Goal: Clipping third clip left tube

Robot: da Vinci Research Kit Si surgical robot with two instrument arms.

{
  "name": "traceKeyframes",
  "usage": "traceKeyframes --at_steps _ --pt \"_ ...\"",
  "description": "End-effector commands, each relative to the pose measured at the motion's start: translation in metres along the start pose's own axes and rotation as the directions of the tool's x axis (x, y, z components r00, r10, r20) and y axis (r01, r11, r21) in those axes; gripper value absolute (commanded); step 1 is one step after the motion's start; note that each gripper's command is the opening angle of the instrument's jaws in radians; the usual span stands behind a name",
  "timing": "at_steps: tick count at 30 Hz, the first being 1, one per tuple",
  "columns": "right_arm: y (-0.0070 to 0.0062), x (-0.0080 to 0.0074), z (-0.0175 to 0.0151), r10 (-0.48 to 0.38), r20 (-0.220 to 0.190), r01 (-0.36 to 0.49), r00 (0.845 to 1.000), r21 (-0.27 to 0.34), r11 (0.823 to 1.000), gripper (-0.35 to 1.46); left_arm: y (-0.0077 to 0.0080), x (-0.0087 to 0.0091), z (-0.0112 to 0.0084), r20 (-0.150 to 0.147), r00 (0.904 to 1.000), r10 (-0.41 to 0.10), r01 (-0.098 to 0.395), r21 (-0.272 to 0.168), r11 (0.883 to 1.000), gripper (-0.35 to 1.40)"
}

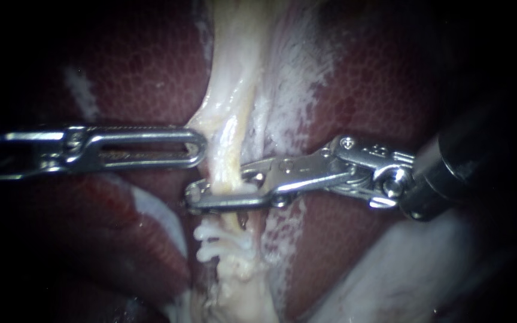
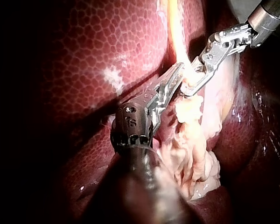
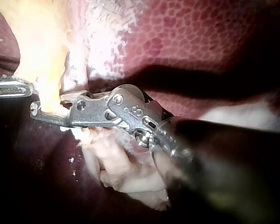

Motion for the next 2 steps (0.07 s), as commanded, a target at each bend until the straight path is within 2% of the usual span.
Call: traceKeyframes --at_steps 1,2 --pt "0.0 -0.0001 0.0 -0.001 0.0 0.001 1.0 0.0 1.0 -0.35 0.0001 0.0 0.0 0.0 1.0 0.0 0.0 0.0 1.0 -0.35" --pt "0.0 -0.0001 0.0 -0.001 0.0 0.001 1.0 0.0 1.0 -0.35 0.0001 0.0 0.0001 0.0 1.0 0.0 0.0 0.0 1.0 -0.35"
